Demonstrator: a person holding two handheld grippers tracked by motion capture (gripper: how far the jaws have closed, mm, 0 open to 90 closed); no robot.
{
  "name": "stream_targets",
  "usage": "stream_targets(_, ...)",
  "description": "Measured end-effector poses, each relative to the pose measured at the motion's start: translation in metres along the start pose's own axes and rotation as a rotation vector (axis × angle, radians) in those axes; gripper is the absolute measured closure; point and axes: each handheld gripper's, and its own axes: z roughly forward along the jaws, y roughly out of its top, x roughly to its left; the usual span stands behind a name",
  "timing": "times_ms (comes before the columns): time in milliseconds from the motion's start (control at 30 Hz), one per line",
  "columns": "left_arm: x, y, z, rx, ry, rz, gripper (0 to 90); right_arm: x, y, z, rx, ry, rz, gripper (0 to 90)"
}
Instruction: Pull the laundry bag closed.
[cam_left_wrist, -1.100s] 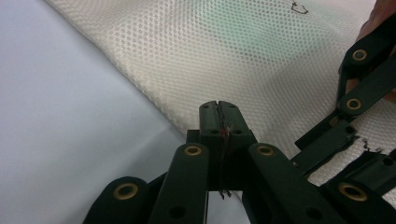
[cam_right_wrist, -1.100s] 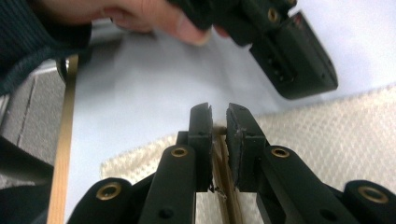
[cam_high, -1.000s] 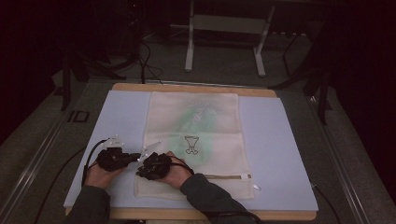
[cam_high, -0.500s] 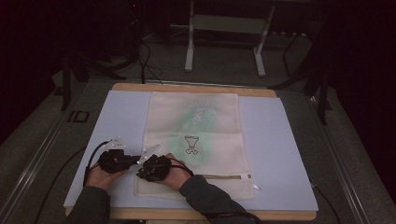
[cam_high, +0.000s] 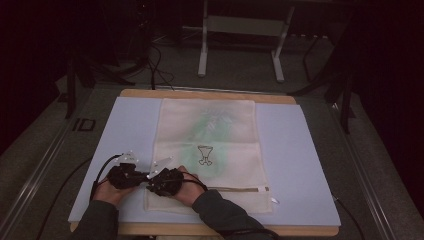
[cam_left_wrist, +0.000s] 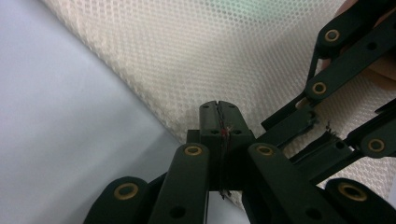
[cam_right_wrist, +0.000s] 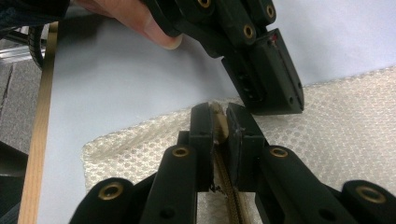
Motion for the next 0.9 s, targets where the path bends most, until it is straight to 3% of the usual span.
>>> stream_targets(100, 0.0003, -0.0004, 0.0011, 0.015, -0.003, -0.011, 89.0, 0.0003, 0.0000, 0.0000, 0.001, -0.001, -0.001, 81.8)
stream_targets(267, 0.0090, -0.0030, 0.0019, 0.010, -0.059, -0.077, 89.3, -0.0003, -0.0004, -0.0002, 0.000, 0.002, 0.001, 81.8)
stream_targets(600, 0.0029, 0.0030, 0.0025, 0.063, -0.012, -0.010, 89.9, -0.0032, -0.0021, -0.0032, 0.002, 0.022, 0.016, 82.1)
stream_targets(900, 0.0020, 0.0033, 0.0026, 0.066, -0.005, -0.005, 90.0, -0.0048, -0.0038, -0.0067, 0.016, 0.023, 0.008, 82.2)
